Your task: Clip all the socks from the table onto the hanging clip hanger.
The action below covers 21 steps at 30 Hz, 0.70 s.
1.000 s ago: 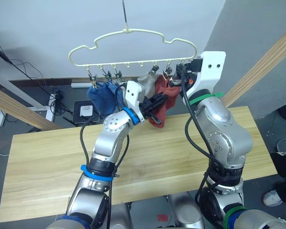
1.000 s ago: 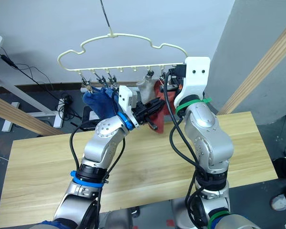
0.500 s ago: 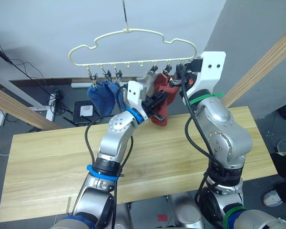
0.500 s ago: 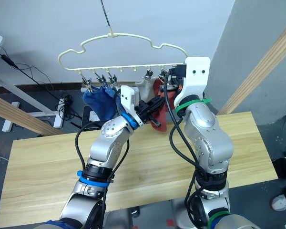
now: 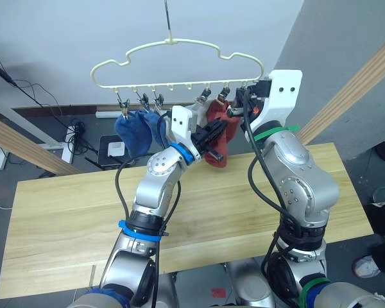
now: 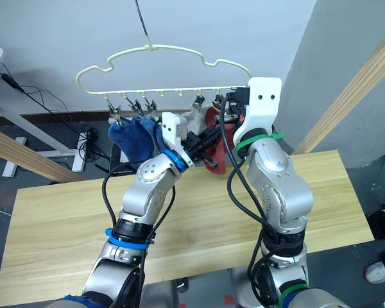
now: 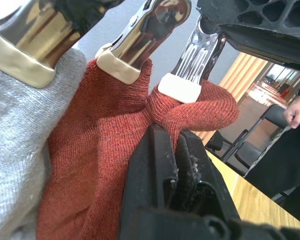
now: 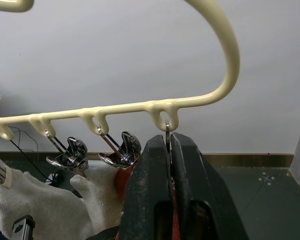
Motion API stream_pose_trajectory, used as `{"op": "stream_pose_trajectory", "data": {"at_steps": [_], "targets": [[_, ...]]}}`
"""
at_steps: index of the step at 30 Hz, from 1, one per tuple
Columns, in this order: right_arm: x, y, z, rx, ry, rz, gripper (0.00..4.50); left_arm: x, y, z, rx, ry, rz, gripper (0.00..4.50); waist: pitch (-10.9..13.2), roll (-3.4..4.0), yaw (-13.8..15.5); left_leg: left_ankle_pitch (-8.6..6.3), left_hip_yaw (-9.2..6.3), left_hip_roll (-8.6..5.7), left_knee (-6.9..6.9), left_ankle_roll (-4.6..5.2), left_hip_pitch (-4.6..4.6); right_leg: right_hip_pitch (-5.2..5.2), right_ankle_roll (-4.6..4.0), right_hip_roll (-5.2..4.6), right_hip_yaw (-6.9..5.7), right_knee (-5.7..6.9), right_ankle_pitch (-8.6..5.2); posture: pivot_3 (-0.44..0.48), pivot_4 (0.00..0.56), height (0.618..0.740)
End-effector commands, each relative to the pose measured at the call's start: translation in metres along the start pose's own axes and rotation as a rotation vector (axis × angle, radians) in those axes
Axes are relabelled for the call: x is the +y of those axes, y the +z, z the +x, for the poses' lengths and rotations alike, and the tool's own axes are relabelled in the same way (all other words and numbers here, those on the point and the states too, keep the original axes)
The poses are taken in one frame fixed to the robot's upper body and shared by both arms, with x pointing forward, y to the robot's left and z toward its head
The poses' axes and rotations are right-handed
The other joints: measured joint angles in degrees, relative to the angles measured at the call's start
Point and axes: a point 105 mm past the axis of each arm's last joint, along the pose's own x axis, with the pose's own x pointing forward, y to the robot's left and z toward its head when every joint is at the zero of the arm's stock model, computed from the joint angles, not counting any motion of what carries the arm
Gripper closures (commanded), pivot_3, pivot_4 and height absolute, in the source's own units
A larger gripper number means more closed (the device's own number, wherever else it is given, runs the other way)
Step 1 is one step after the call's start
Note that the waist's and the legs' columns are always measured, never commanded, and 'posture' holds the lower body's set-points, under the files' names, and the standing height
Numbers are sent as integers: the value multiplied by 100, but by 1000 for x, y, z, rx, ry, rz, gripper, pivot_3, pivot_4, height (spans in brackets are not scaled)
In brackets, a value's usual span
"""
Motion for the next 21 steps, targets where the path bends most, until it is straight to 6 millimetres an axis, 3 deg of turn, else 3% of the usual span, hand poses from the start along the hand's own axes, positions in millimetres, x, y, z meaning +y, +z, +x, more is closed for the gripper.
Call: {"op": "stream_pose_trajectory", "data": {"at_steps": [1,5,7,8,12,17,21], "targets": [[3,14,-7,-59,11,18,3316,-4,12,5,-51,-11,3,4500,0,0,-3,0,0,0,0,0,0,0,0,0,1,0,0,-352,337,730],[4,16,-11,-63,22,23,1951,-3,13,6,-53,-11,20,4500,0,0,-7,0,1,0,0,0,0,0,0,0,1,0,0,-353,337,730],[5,18,-14,-69,38,23,1951,0,9,4,-24,-17,57,4500,0,0,-16,0,0,-1,0,0,0,0,0,0,0,0,0,-356,337,730],[5,20,-17,-75,51,21,1904,0,8,1,-9,-40,79,3895,0,0,-24,0,0,-1,0,0,0,0,0,0,0,0,0,-356,337,730],[7,23,-27,-79,112,1,1904,2,-1,-17,54,-123,142,2685,-1,1,-72,0,-2,1,-1,0,0,0,0,2,-1,1,0,-354,338,730],[2,22,-47,-45,231,-72,1904,7,-16,-57,182,-270,235,1129,0,2,-76,0,-2,8,-3,-1,1,0,0,1,-1,0,0,-336,333,730],[-5,17,-65,28,370,-211,984,11,-12,-97,271,-395,246,0,0,2,-66,1,-4,11,-4,-1,1,0,0,-3,-1,0,0,-319,327,730]]}}
